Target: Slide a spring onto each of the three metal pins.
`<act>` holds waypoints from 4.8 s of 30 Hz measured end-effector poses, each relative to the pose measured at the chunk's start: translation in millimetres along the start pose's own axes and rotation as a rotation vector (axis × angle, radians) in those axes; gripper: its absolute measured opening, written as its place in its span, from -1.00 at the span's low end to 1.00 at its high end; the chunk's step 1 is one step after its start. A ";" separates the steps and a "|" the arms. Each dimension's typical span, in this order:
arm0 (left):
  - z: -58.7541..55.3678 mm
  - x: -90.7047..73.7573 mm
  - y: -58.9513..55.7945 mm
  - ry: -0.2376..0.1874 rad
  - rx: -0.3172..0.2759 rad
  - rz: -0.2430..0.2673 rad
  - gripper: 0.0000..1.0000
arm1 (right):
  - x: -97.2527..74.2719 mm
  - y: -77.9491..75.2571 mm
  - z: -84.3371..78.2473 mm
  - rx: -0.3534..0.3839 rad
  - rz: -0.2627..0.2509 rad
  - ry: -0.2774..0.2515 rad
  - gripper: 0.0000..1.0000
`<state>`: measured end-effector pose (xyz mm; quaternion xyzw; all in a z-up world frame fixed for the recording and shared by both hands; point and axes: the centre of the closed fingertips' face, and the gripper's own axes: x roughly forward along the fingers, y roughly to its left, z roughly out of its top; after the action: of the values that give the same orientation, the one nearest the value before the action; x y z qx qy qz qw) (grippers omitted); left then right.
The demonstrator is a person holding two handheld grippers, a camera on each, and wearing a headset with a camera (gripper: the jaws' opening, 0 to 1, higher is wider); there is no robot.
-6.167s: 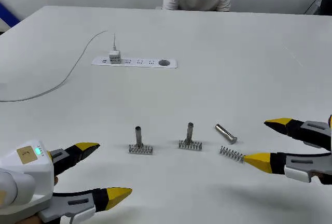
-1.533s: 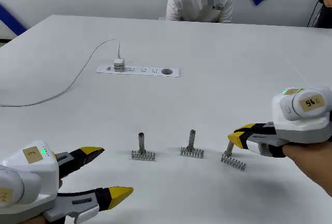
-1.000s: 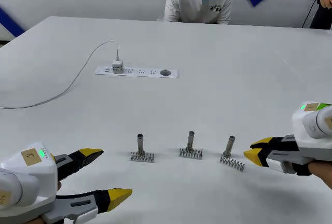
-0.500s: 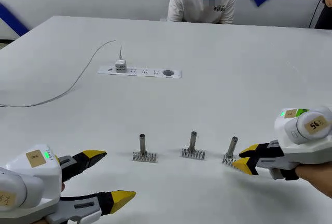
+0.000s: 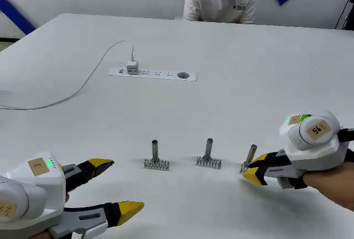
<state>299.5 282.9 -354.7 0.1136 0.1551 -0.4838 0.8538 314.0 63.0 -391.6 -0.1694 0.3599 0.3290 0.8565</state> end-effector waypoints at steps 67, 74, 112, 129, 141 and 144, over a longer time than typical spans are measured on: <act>10.4 3.5 -13.4 -0.022 0.022 -0.042 0.24 | -22.0 6.6 26.4 -0.044 0.001 0.016 -0.77; 10.6 2.7 -10.0 -0.025 0.019 -0.033 0.25 | -26.7 8.0 30.7 -0.029 0.000 -0.006 -0.77; 6.9 2.5 -3.7 -0.020 -0.005 -0.012 0.39 | -61.0 4.3 51.4 0.038 -0.040 -0.102 -0.77; 6.5 1.2 -5.2 -0.018 -0.005 -0.017 0.37 | -69.8 -6.7 63.9 0.042 -0.071 -0.129 -0.77; 6.0 0.8 -5.1 -0.020 -0.007 -0.015 0.36 | -68.4 -19.8 69.5 0.056 -0.095 -0.143 -0.77; 5.7 0.7 -5.0 -0.020 -0.007 -0.014 0.36 | -67.9 -21.9 70.2 0.058 -0.098 -0.144 -0.77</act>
<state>296.4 277.8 -350.0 0.1044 0.1490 -0.4904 0.8523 328.8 54.1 -293.1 -0.1380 0.2980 0.2876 0.8997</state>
